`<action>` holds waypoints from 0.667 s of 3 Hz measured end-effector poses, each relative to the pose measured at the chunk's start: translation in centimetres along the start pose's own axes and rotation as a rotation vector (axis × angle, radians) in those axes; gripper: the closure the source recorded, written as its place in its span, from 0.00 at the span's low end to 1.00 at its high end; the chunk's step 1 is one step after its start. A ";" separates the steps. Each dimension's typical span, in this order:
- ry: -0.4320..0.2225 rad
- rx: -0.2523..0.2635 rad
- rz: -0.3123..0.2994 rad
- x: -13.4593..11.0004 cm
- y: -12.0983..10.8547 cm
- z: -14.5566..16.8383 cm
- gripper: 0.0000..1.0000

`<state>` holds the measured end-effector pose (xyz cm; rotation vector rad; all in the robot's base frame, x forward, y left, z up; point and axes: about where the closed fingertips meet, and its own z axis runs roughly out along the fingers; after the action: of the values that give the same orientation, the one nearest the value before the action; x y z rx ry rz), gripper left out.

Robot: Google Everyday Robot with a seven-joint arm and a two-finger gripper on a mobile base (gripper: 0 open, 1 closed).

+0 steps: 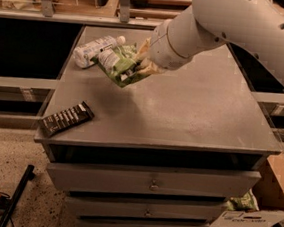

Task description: Move green jalapeno chip bag near rxbar chocolate

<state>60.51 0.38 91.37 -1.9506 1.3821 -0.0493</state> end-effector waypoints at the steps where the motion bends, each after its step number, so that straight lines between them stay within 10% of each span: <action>1: -0.007 -0.001 -0.021 -1.5 1.0 0.0 0.58; 2: -0.007 -0.003 -0.025 -1.8 1.2 0.0 0.36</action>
Offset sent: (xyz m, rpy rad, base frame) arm -0.0146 0.0114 -0.0005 -0.0041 -0.0092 0.0201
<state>58.84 1.72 91.32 -1.9688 1.3537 -0.0521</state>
